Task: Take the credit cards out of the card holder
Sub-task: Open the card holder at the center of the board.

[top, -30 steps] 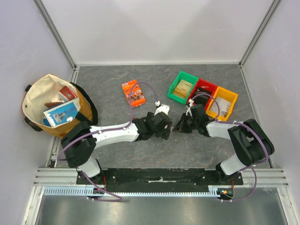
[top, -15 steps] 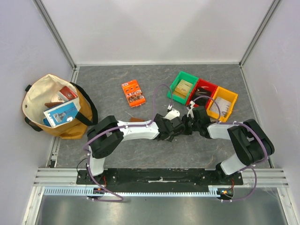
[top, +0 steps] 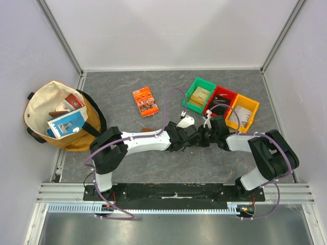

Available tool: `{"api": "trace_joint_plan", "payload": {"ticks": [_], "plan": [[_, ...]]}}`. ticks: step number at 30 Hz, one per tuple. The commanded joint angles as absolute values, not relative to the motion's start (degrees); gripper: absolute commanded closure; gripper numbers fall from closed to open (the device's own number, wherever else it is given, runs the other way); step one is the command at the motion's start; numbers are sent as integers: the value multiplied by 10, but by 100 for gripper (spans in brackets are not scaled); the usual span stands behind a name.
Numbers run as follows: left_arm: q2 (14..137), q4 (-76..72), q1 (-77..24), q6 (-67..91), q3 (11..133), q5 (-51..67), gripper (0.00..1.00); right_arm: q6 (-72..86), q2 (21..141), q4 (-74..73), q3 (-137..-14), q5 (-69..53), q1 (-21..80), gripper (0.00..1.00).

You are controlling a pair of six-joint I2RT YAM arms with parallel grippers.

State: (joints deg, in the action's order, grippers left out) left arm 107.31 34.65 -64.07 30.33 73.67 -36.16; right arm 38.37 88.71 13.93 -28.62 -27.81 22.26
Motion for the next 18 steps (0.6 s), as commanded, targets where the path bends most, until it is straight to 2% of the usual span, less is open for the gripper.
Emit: {"api": "trace_joint_plan", "payload": {"ticks": [1,7,10,12,14,18], "plan": [[1026,351,-626,305,744,-385,24,354,887,109,-287,-283,220,100],[1013,350,-588,303,729,-378,33,341,884,92,-292,-284,220,100],[998,346,-570,303,711,-374,42,334,879,78,-293,-276,220,100],[988,339,-558,305,696,-363,52,330,876,73,-292,-273,219,100],[974,327,-545,309,672,-341,67,329,875,67,-293,-273,220,100],[945,294,-527,330,619,-280,87,322,857,41,-294,-266,220,100]]}}
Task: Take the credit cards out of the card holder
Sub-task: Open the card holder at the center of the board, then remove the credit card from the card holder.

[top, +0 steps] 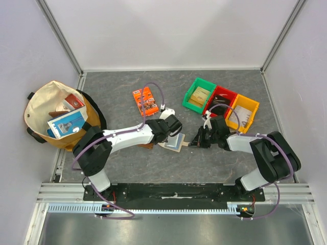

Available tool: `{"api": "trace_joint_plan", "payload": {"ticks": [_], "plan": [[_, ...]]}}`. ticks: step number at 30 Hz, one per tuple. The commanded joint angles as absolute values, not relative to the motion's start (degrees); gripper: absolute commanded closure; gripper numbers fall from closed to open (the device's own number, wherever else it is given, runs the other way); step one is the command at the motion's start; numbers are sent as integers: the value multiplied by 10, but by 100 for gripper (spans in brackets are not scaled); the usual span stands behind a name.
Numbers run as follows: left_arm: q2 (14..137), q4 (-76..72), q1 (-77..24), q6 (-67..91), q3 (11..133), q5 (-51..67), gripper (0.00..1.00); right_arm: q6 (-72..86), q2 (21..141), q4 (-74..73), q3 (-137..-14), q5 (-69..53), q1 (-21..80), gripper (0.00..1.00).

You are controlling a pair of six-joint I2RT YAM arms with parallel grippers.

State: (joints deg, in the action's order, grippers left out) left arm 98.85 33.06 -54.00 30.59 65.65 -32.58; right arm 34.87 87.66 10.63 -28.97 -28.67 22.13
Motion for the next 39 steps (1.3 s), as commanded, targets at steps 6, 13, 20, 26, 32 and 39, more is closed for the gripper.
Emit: {"api": "trace_joint_plan", "payload": {"ticks": [6,13,20,26,32,39], "plan": [[892,216,-526,394,521,-147,98,302,805,-36,-300,-212,220,96],[850,107,-528,499,406,-63,98,282,764,-102,-330,-168,221,77],[820,85,-542,547,375,-91,98,271,680,-148,-392,-165,228,38],[816,76,-543,556,367,-96,98,278,651,-153,-425,-181,246,47],[809,59,-544,572,352,-97,98,281,700,-144,-394,-181,265,71],[820,33,-545,590,352,-100,98,291,758,-106,-386,-172,309,81]]}}
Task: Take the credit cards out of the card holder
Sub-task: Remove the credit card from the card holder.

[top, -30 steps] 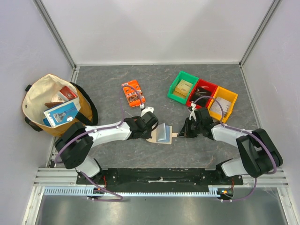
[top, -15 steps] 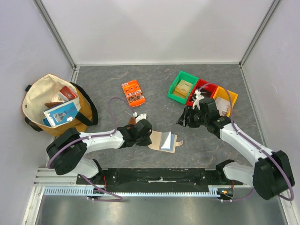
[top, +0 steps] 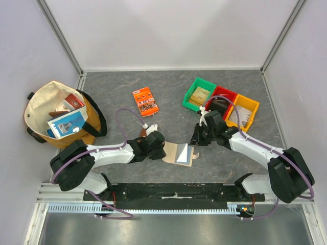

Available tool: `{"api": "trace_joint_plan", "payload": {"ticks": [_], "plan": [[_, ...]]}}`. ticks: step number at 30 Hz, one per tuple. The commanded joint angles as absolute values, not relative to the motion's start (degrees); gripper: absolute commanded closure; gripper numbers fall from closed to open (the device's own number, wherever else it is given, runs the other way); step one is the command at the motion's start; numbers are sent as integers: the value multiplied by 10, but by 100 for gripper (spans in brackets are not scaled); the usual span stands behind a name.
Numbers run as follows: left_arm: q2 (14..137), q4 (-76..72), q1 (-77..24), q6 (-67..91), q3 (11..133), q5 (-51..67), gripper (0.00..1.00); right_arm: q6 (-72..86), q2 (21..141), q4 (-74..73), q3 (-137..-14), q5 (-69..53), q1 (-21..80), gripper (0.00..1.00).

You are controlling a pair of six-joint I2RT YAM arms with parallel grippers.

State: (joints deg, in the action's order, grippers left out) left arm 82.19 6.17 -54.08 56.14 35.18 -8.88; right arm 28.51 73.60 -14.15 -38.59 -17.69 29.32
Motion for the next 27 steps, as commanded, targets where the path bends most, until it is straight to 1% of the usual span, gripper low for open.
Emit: {"api": "trace_joint_plan", "payload": {"ticks": [1,6,18,23,27], "plan": [[823,32,-544,591,352,-99,98,291,768,-102,-388,-170,316,81],[826,19,-543,599,347,-101,98,294,790,-98,-384,-145,333,82],[831,2,-529,612,338,-100,98,308,765,-121,-377,-56,334,83],[834,2,-523,614,331,-98,98,304,768,-119,-378,-58,334,84],[837,-14,-521,614,331,-96,98,294,778,-101,-379,-91,337,84]]}}
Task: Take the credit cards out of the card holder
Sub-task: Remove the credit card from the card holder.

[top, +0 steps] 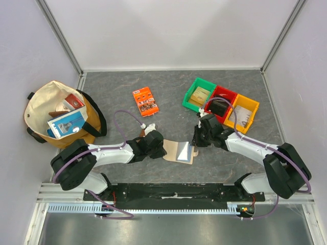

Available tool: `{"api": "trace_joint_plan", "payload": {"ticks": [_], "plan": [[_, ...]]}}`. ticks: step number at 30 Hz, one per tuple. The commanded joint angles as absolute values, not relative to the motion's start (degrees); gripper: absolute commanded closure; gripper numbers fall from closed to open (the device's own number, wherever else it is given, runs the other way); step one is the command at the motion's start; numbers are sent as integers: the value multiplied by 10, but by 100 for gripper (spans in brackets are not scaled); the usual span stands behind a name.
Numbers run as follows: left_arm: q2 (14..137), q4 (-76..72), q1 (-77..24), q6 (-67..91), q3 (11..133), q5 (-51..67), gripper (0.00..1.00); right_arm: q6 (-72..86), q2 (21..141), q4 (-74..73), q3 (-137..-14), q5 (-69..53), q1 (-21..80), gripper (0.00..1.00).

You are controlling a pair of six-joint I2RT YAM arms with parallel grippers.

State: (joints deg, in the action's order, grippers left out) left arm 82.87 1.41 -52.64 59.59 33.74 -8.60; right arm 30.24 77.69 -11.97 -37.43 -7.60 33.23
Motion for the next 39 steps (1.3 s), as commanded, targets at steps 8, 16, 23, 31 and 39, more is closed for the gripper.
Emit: {"api": "trace_joint_plan", "payload": {"ticks": [8,16,23,31,39], "plan": [[836,-25,-519,615,333,-90,98,297,816,-66,-399,-134,373,85],[824,-37,-519,622,316,-94,98,307,777,-78,-425,-108,395,83],[821,-41,-519,625,308,-96,98,323,763,-127,-422,-21,382,34],[821,-45,-519,625,307,-91,98,325,794,-88,-408,-68,381,21],[822,-49,-518,625,305,-89,98,323,826,-60,-410,-112,382,25]]}}
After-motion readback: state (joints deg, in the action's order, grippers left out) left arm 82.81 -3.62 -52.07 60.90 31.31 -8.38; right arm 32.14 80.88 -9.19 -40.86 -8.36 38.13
